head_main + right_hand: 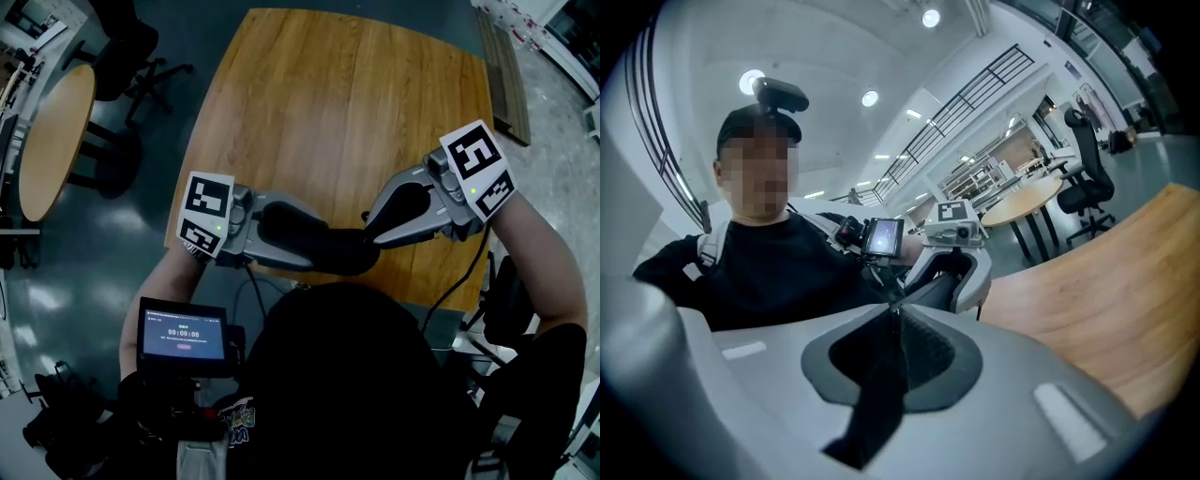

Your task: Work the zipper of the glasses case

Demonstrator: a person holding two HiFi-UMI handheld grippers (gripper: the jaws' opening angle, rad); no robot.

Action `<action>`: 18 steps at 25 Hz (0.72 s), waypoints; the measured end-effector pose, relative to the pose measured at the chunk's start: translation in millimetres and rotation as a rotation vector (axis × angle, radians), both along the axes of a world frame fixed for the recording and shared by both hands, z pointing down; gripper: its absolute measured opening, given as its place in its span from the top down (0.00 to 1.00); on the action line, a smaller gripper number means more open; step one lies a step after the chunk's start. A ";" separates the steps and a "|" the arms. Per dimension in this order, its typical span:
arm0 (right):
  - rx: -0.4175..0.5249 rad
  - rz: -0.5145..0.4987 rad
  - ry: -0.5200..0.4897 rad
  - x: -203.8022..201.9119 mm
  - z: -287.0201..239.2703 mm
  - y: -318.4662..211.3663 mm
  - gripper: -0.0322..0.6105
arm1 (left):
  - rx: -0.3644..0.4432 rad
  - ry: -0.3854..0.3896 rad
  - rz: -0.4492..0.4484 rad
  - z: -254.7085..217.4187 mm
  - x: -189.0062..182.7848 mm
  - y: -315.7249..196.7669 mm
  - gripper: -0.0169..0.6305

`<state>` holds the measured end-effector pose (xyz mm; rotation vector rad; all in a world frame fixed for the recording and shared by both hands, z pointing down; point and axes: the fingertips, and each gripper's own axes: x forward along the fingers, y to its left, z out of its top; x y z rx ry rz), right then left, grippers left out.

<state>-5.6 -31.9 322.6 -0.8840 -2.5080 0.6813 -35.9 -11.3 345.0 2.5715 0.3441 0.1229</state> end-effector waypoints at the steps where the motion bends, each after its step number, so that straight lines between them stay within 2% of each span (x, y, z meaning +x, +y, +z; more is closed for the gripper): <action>1: 0.021 0.005 -0.011 -0.3 -1.9 -1.2 0.90 | -0.030 0.024 -0.005 -0.4 -0.6 -0.5 0.61; 5: 0.122 0.064 -0.081 -4.7 -17.5 -13.3 0.94 | -0.200 0.175 -0.029 -9.2 -3.9 -6.2 0.61; 7: 0.155 0.100 -0.108 -7.8 -24.1 -20.6 0.94 | -0.239 0.214 -0.024 -11.9 -1.8 -5.9 0.60; 14: 0.224 0.198 -0.134 -26.9 -25.1 -36.3 0.94 | -0.160 0.143 0.076 -19.6 27.6 0.1 0.53; 18: 0.270 0.231 -0.133 -28.0 -22.3 -40.3 0.94 | -0.125 0.132 0.058 -17.0 39.9 -5.2 0.55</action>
